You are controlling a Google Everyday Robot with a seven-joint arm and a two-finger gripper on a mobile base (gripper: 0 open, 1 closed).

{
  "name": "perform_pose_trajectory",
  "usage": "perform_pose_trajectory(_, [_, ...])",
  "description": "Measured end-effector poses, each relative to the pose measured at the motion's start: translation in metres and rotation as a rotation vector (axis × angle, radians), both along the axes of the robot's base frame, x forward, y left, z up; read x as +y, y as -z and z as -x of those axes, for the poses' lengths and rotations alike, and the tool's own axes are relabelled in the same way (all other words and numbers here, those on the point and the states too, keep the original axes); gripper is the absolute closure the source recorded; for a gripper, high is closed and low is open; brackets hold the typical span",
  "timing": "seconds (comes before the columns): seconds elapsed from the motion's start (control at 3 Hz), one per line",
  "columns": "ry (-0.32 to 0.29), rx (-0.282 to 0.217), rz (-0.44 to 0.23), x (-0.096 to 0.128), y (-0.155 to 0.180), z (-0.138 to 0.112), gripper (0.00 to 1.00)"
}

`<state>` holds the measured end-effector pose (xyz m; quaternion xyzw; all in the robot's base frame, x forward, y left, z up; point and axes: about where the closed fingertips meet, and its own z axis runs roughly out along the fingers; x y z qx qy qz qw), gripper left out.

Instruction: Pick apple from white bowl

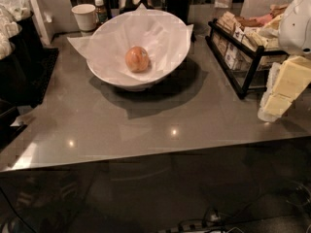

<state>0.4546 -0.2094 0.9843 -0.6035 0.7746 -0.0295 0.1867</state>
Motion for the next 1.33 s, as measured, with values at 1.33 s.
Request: perform_pose_trajectory(1.33, [-0.121,-0.172,-0.201,0.062,-0.065,-0.089,0.0])
